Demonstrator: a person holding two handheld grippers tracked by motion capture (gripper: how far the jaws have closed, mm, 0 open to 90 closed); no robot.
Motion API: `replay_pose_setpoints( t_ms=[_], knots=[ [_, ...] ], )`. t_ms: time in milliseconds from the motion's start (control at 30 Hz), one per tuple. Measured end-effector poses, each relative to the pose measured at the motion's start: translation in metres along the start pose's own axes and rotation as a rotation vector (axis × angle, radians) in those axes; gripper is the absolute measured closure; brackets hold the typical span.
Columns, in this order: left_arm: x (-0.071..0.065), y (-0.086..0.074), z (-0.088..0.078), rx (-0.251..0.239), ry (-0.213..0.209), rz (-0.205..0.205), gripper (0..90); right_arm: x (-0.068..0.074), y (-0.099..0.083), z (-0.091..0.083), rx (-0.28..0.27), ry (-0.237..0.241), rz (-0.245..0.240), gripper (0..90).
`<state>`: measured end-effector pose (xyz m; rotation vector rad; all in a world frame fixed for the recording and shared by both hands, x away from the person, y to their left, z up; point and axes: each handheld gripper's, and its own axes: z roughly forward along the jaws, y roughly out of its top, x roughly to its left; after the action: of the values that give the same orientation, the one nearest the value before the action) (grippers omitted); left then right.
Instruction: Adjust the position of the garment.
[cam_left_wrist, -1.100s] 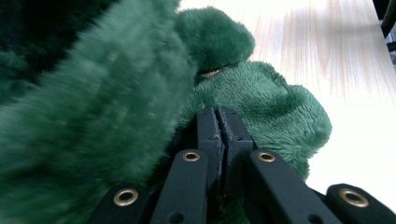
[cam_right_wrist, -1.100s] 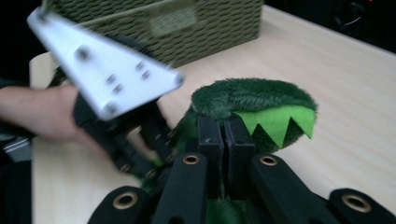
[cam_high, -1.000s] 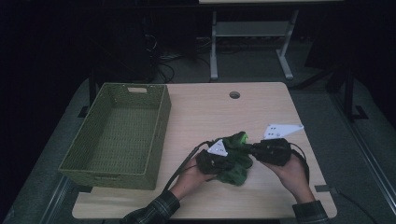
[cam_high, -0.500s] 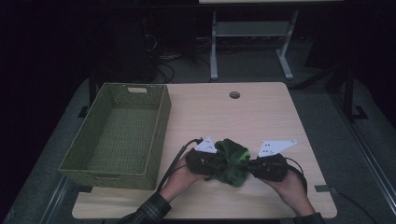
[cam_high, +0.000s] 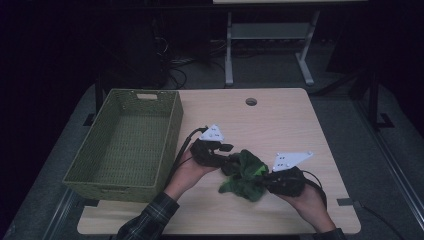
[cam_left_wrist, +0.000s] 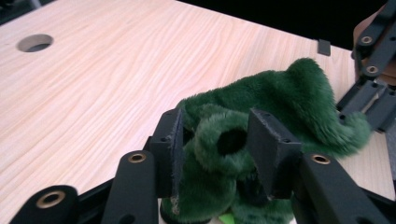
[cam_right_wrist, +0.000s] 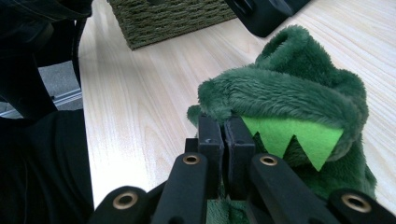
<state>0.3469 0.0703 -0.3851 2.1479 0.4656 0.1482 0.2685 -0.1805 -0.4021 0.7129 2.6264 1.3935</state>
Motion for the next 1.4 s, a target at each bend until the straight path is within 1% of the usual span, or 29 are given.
replay_pose_setpoints(
  t_ms=[67,100,133,167,200,233,267,400,533,600,700,733,767,833,933,967,1000,1033,1100,1200,1233,1300,1333,1367,1400],
  knots=[
    [0.001,-0.001,0.007,0.0,-0.012,-0.016,56.0,0.0,0.0,0.001,0.0,0.004,-0.003,87.7],
    [0.001,-0.002,0.009,0.0,-0.023,-0.016,59.1,0.0,0.0,0.001,0.0,0.006,-0.006,87.7],
    [0.001,-0.002,0.011,0.004,-0.029,-0.001,69.5,0.001,0.0,0.001,0.002,0.009,-0.007,87.7],
    [0.0,-0.003,0.011,0.015,-0.026,0.008,75.8,0.001,0.0,0.001,0.002,0.008,-0.008,87.7],
    [-0.001,-0.003,0.01,0.021,-0.031,0.011,85.4,0.002,0.0,0.001,0.003,0.009,-0.009,87.7],
    [-0.002,-0.004,0.009,0.019,-0.039,0.005,87.0,0.002,0.0,0.001,0.003,0.012,-0.01,87.7],
    [-0.003,-0.005,0.006,0.025,-0.042,0.009,88.4,0.003,0.0,0.001,0.006,0.012,-0.009,87.7],
    [-0.011,-0.016,-0.007,0.025,-0.051,0.02,89.2,0.01,-0.003,0.0,0.019,0.03,-0.013,87.7],
    [-0.019,-0.036,-0.012,0.036,-0.055,0.011,89.2,0.016,-0.011,0.003,0.057,0.041,-0.012,87.6],
    [-0.021,-0.046,-0.012,0.057,-0.06,0.009,89.2,0.019,-0.017,0.006,0.081,0.051,-0.007,87.6],
    [-0.025,-0.056,-0.01,0.096,-0.073,0.004,89.2,0.02,-0.025,0.011,0.114,0.063,-0.002,87.6],
    [-0.026,-0.059,-0.008,0.121,-0.076,0.013,89.3,0.021,-0.027,0.013,0.12,0.066,0.002,87.6],
    [-0.028,-0.062,-0.006,0.14,-0.075,0.014,89.3,0.022,-0.029,0.016,0.142,0.063,-0.002,87.6],
    [-0.03,-0.067,0.0,0.168,-0.08,0.015,89.4,0.022,-0.033,0.021,0.165,0.064,0.003,87.5],
    [-0.031,-0.072,0.009,0.219,-0.08,0.042,89.5,0.02,-0.037,0.03,0.216,0.06,0.001,87.6],
    [-0.031,-0.073,0.011,0.225,-0.079,0.045,89.6,0.02,-0.039,0.032,0.229,0.059,0.009,87.6],
    [-0.031,-0.074,0.012,0.228,-0.08,0.042,89.6,0.018,-0.041,0.034,0.238,0.059,0.003,87.6],
    [-0.031,-0.074,0.012,0.226,-0.078,0.038,89.5,0.018,-0.041,0.034,0.24,0.057,0.013,87.6],
    [-0.03,-0.074,0.012,0.223,-0.077,0.029,89.5,0.015,-0.041,0.033,0.235,0.046,0.013,87.4],
    [-0.029,-0.074,0.013,0.222,-0.065,0.032,89.5,0.008,-0.039,0.031,0.228,-0.013,0.01,87.5],
    [-0.028,-0.074,0.013,0.228,-0.061,0.044,89.5,0.006,-0.039,0.031,0.231,-0.027,0.009,87.3],
    [-0.026,-0.074,0.015,0.219,-0.051,0.033,89.5,0.002,-0.037,0.032,0.22,-0.033,0.019,86.6],
    [-0.025,-0.074,0.015,0.225,-0.052,0.035,89.5,-0.001,-0.037,0.033,0.213,-0.043,0.017,85.5],
    [-0.024,-0.074,0.015,0.221,-0.052,0.031,89.5,-0.003,-0.038,0.033,0.208,-0.039,0.016,82.9],
    [-0.025,-0.074,0.015,0.22,-0.055,0.022,89.5,-0.004,-0.038,0.031,0.196,-0.023,0.032,78.2]
  ],
)
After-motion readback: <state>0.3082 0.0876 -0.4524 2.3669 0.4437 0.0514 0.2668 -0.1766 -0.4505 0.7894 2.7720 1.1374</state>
